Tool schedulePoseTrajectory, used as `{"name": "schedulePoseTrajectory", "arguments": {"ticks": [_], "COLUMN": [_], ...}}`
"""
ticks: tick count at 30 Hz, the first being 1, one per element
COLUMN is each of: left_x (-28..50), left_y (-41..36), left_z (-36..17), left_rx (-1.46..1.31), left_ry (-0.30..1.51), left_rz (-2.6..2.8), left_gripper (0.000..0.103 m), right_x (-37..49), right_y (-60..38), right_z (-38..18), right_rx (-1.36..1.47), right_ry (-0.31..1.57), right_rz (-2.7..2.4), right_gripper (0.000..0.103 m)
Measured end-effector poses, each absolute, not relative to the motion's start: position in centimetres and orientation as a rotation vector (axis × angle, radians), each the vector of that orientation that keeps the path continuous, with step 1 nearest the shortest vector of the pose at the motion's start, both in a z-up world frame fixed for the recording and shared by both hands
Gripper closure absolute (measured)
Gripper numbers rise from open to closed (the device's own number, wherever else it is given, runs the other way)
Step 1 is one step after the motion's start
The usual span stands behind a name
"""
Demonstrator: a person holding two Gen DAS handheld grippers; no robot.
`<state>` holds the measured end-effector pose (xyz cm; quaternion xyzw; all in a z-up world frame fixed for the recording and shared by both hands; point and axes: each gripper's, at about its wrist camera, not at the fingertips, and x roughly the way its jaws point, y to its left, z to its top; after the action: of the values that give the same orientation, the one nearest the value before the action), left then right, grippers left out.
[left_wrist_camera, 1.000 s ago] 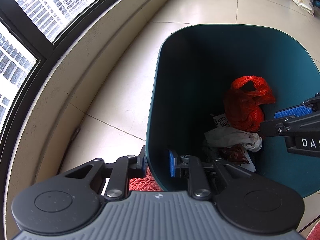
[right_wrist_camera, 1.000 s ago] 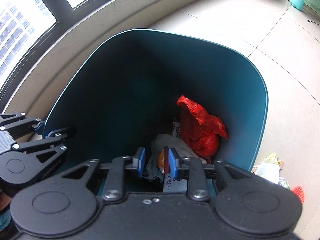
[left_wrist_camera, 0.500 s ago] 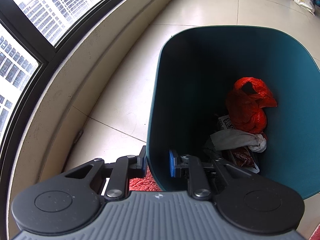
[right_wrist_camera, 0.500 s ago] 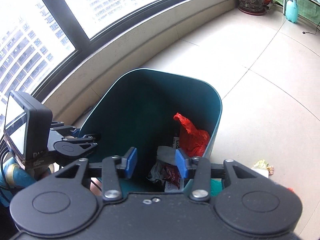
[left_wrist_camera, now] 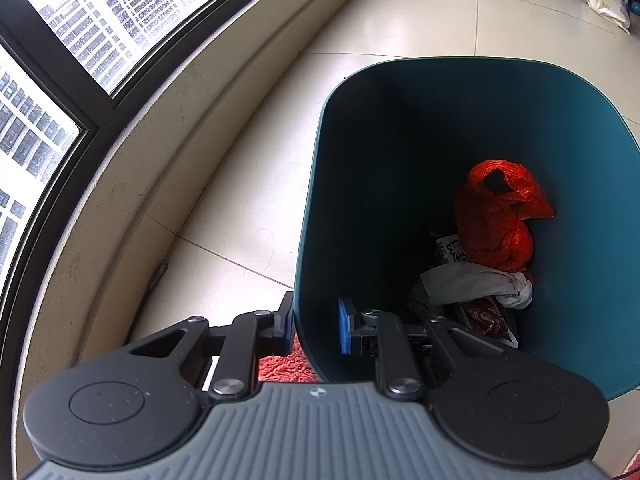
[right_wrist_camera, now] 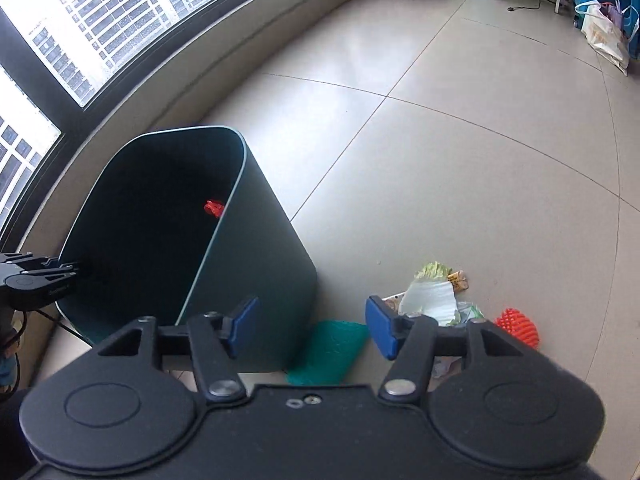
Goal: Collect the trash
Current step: 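Move the right gripper to the pile and grasp the green plastic sheet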
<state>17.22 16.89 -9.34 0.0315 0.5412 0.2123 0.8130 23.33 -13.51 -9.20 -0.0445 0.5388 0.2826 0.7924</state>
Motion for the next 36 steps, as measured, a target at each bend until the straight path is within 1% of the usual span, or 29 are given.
{"name": "schedulePoseTrajectory", "arguments": {"ticks": [2, 6, 8, 10, 13, 16, 20, 27, 30, 31, 32, 33, 34, 35, 36], "left_x": [17.1, 17.1, 17.0, 17.0, 17.0, 17.1, 17.1, 17.2, 17.2, 17.2, 17.2, 17.2, 17.3, 17.3, 17.3], "left_y": [17.1, 17.2, 17.1, 16.9, 16.9, 16.9, 17.1, 17.2, 17.2, 17.1, 17.0, 16.8, 16.8, 16.7, 16.7], "left_z": [-9.1, -9.0, -9.1, -9.1, -9.2, -9.2, -9.2, -9.0, -9.0, -9.0, -9.1, -9.2, -9.2, -9.3, -9.3], "left_rx": [0.053, 0.04, 0.047, 0.058, 0.057, 0.056, 0.044, 0.042, 0.039, 0.046, 0.055, 0.062, 0.066, 0.068, 0.067], "left_ry": [1.15, 1.144, 1.141, 1.138, 1.136, 1.135, 1.139, 1.139, 1.142, 1.141, 1.14, 1.14, 1.141, 1.143, 1.143], "left_rz": [0.447, 0.441, 0.44, 0.438, 0.427, 0.424, 0.433, 0.44, 0.443, 0.444, 0.444, 0.444, 0.445, 0.446, 0.447], "left_gripper": [0.083, 0.083, 0.083, 0.083, 0.08, 0.079, 0.079, 0.079, 0.079, 0.079, 0.079, 0.079, 0.079, 0.079, 0.079], "right_x": [23.7, 24.5, 24.9, 25.2, 25.0, 24.4, 24.3, 24.2, 23.7, 23.4, 23.2, 23.2, 23.1, 23.0, 22.9], "right_y": [-13.5, -12.6, -12.9, -12.6, -12.1, -11.5, -11.0, -10.8, -10.4, -10.2, -10.0, -9.9, -9.6, -9.5, -9.4], "right_z": [-11.4, -16.5, -19.1, -21.6, -25.2, -28.4, -31.2, -34.0, -34.4, -34.4, -34.4, -34.3, -34.3, -34.2, -34.1], "right_rx": [-0.104, -0.114, -0.088, -0.065, -0.032, -0.053, -0.051, 0.047, 0.03, 0.02, 0.017, 0.015, 0.008, -0.002, -0.008], "right_ry": [1.206, 1.297, 1.337, 1.361, 1.401, 1.426, 1.46, 1.504, 1.503, 1.502, 1.499, 1.496, 1.498, 1.506, 1.509], "right_rz": [0.596, 0.551, 0.524, 0.503, 0.494, 0.508, 0.494, 0.403, 0.375, 0.379, 0.386, 0.387, 0.387, 0.385, 0.38], "right_gripper": [0.037, 0.036, 0.032, 0.031, 0.031, 0.031, 0.031, 0.031, 0.039, 0.048, 0.054, 0.056, 0.06, 0.067, 0.069]}}
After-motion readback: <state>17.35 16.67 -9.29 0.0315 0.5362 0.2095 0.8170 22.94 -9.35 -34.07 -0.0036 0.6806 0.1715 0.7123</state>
